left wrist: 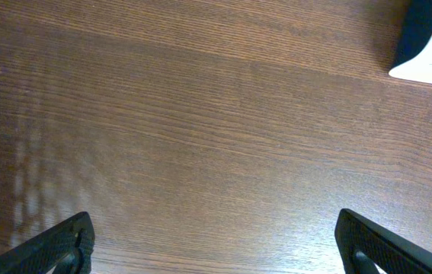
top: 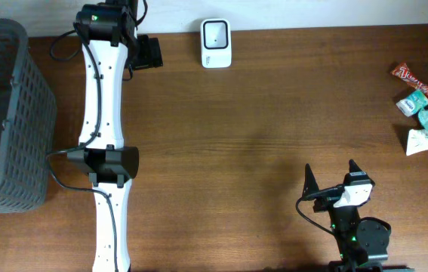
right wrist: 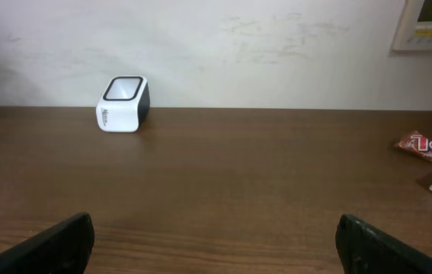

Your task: Scan the item barcode

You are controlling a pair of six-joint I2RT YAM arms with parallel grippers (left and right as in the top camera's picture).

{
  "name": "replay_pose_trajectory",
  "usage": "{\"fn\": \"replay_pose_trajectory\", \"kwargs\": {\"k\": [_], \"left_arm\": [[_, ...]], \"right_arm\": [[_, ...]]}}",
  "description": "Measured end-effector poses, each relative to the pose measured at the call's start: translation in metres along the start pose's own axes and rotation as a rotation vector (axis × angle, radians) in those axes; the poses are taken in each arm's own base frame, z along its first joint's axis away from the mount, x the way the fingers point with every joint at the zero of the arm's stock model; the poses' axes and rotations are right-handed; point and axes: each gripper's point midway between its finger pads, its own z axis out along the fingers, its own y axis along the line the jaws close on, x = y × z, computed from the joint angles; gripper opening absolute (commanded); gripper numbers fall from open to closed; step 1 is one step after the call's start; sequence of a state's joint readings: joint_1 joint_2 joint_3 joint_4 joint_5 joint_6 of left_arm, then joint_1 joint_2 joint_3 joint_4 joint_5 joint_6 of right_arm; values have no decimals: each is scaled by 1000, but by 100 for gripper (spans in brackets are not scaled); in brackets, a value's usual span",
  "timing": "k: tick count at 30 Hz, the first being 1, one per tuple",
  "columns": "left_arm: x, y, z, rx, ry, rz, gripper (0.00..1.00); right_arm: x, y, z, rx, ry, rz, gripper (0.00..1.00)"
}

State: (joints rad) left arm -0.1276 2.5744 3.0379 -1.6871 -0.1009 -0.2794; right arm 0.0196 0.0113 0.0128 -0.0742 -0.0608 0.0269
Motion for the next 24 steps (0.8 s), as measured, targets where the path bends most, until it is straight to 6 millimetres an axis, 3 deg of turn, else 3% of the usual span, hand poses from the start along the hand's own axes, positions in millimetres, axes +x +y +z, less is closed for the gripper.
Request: {"fn": "replay_pose_trajectory", "kwargs": {"k": [20,24], "left_arm": [[0,0,0,1,0,1,99],[2,-9,-1,4,-1,38,99]], "right_arm": [[0,0,0,0,0,1,99],[0,0,0,0,0,1,99]]}}
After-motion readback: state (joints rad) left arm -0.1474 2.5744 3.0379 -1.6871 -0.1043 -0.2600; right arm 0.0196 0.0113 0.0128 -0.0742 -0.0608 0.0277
